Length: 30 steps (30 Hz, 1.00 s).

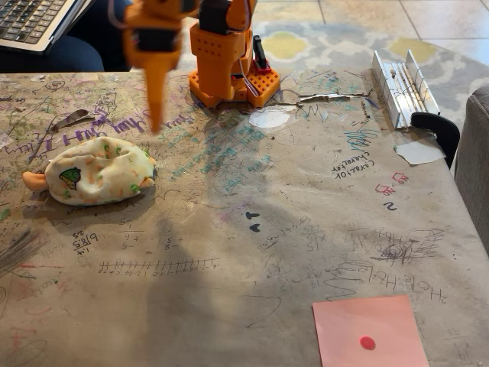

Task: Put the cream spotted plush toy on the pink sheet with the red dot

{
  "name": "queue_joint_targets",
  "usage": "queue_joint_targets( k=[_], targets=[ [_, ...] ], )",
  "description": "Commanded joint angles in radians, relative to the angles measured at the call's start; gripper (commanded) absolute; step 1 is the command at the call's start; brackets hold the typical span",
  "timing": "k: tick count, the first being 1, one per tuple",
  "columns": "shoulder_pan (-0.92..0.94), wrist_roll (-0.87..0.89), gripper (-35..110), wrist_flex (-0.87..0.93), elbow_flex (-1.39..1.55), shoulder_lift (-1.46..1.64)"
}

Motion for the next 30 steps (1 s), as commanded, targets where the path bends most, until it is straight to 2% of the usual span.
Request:
queue_joint_targets(
  k=[1, 10, 16, 22, 27, 30],
  targets=[
    [0.156, -0.054, 53, -0.060, -0.078, -0.077],
    [0.258, -0.213, 52, -0.103, -0.235, -0.383],
    [0.198, -0.334, 50, -0.091, -0.273, -0.529],
    [0.141, -0.337, 49, -0.083, -0.304, -0.604],
    [0.150, -0.350, 41, -0.032, -0.388, -0.693],
    [0.170, -0.342, 26, -0.014, -0.469, -0.755]
  ],
)
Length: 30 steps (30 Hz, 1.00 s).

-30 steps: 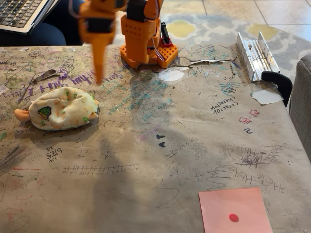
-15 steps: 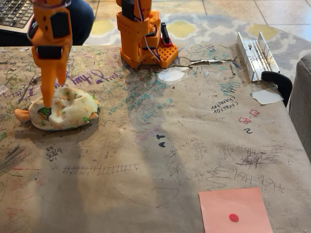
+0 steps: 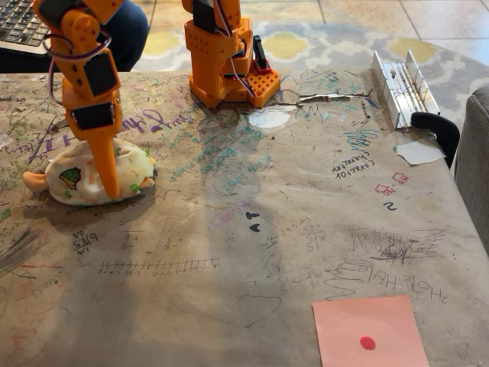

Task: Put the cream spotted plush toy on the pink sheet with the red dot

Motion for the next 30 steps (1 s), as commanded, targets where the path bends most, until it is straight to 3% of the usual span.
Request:
queue_joint_targets(
  k=[1, 3, 9, 14, 17, 20, 24, 30],
  targets=[
    [0.037, 0.006, 19, 0.026, -0.123, -0.029],
    [0.049, 0.023, 0, 0.046, -0.193, -0.075],
    [-0.006, 0.052, 0, 0.098, -0.172, 0.051],
    [-0.296, 0.285, 0, -0.137, 0.253, 0.772],
    [-0.529, 0.459, 0, -0.097, 0.367, 1.249],
    [-0.784, 0.661, 0, 0.060, 0.275, 1.482],
    [-1.121, 0.836, 0, 0.255, -0.003, 1.536],
    [-1.384, 0.963, 0, 0.437, -0.430, 1.583]
  ],
)
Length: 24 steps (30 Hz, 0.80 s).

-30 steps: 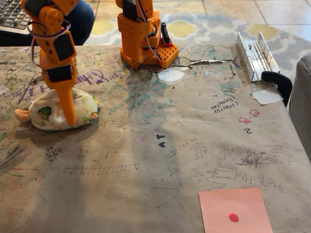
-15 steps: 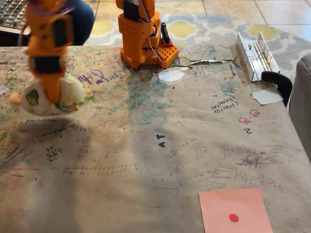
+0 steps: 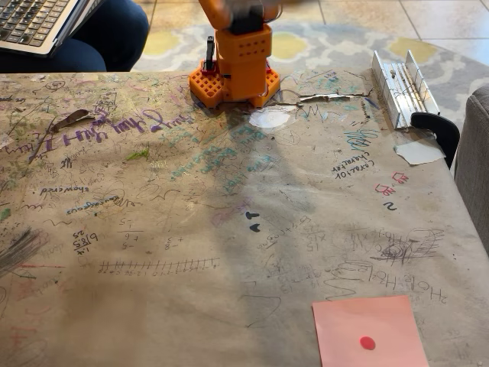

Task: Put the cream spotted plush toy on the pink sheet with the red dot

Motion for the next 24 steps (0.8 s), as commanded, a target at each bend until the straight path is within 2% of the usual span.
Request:
queue_joint_targets(
  k=[1, 6, 10, 15, 17, 18, 19, 20, 21, 22, 23, 24],
  targets=[
    [-0.126, 0.037, 0, 0.061, -0.279, 0.086],
    [-0.095, 0.025, 0, 0.066, -0.273, 0.230],
    [-0.044, -0.037, 0, 0.000, -0.298, 0.318],
    [0.032, -0.080, 0, -0.264, 0.034, 0.356],
    [0.132, -0.052, 0, -0.465, 0.201, 0.198],
    [0.178, -0.026, 1, -0.583, 0.235, -0.003],
    [0.210, 0.017, 3, -0.629, 0.141, -0.324],
    [0.222, 0.031, 8, -0.505, -0.110, -0.712],
    [0.222, -0.008, 41, -0.253, -0.437, -1.045],
    [0.212, -0.067, 73, -0.043, -0.637, -1.253],
    [0.207, -0.117, 79, -0.048, -0.555, -1.247],
    [0.219, -0.155, 75, -0.196, -0.308, -1.104]
  ],
)
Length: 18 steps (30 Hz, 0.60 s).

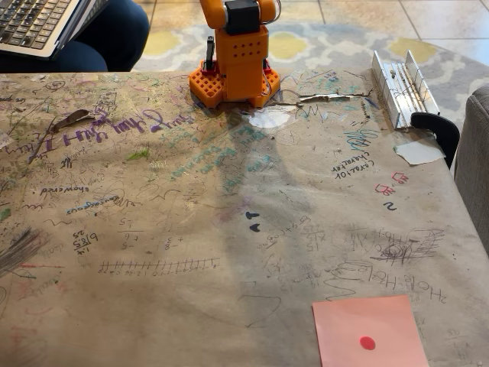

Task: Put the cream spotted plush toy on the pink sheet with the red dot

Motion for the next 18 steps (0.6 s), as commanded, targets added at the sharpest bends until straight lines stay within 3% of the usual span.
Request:
queue_joint_targets(
  k=[1, 4, 13, 18],
  targets=[
    [0.025, -0.130, 71, -0.112, -0.147, -0.546],
    [0.049, -0.190, 64, -0.204, 0.178, -0.308],
    [0.118, -0.267, 48, -0.252, 0.549, -0.118],
    [0.098, -0.316, 47, -0.347, 0.522, -0.383]
  ],
)
